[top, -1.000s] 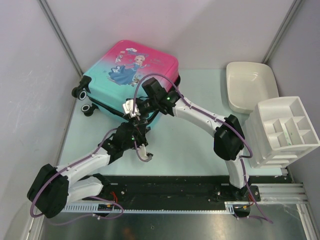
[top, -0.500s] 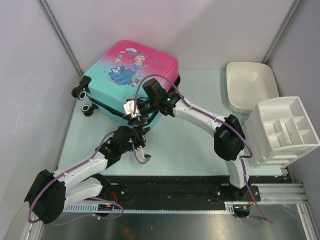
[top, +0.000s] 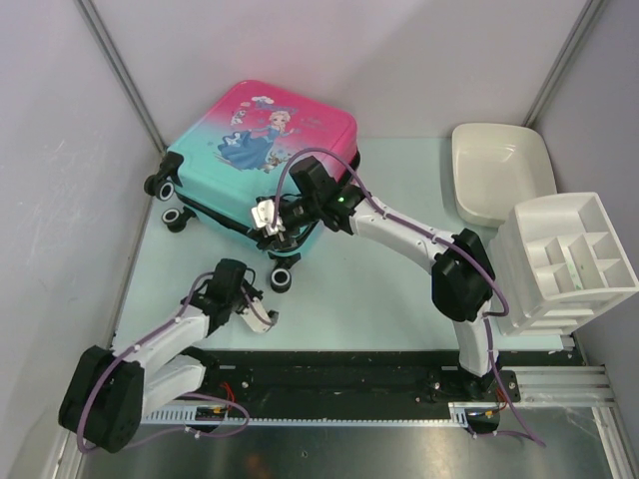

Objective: Open, take out, and arrange the luggage

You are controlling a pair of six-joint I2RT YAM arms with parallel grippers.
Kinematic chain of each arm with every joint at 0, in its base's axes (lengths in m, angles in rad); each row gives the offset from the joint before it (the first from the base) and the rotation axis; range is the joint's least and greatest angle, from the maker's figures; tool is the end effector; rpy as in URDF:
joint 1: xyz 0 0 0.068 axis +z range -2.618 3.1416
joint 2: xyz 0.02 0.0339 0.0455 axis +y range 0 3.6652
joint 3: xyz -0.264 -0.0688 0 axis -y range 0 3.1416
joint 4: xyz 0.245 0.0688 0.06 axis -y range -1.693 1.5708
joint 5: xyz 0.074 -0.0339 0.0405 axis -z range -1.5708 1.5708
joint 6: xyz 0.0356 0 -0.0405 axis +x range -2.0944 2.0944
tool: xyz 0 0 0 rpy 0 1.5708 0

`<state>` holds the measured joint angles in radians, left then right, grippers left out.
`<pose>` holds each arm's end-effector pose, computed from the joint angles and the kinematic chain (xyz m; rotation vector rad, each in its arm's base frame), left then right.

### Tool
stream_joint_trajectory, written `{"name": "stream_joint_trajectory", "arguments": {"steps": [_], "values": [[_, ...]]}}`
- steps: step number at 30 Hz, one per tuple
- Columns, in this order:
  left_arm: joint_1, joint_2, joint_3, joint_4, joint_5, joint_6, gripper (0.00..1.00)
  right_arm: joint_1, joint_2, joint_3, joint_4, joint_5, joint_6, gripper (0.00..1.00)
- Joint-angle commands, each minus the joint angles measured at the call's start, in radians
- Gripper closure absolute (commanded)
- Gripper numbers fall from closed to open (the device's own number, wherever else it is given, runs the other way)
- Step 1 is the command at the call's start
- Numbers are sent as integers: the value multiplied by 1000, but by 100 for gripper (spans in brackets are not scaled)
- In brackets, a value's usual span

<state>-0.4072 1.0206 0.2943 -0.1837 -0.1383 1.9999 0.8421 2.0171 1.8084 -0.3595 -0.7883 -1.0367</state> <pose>0.1599 -0.0636 0.1344 2.4665 1.0168 0.7831 0.2939 0.3671 0.3063 -1.8650 0.8046 0.7144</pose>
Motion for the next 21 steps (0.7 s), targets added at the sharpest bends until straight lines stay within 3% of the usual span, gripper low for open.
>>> {"name": "stream_joint_trajectory", "arguments": {"steps": [1, 5, 6, 10, 12, 14, 16, 21], "values": [[56, -79, 129, -116, 193, -160, 85, -136, -18, -20, -38, 156, 317, 100], [91, -140, 242, -213, 453, -491, 47, -138, -20, -24, -42, 161, 316, 100], [120, -151, 274, -215, 495, -565, 45, -141, -20, -27, -42, 161, 316, 100], [240, -185, 330, -212, 710, -1001, 39, -140, -18, -35, -33, 164, 329, 100], [336, -197, 342, -212, 857, -1108, 36, -138, -18, -38, -32, 164, 331, 100], [390, -197, 338, -166, 934, -1281, 39, -140, -18, -44, -33, 169, 336, 100], [452, -194, 312, -72, 964, -1485, 41, -140, -18, -44, -33, 169, 340, 100], [473, -211, 188, 133, 999, -1682, 43, -140, -15, -46, -22, 169, 366, 100]]}}
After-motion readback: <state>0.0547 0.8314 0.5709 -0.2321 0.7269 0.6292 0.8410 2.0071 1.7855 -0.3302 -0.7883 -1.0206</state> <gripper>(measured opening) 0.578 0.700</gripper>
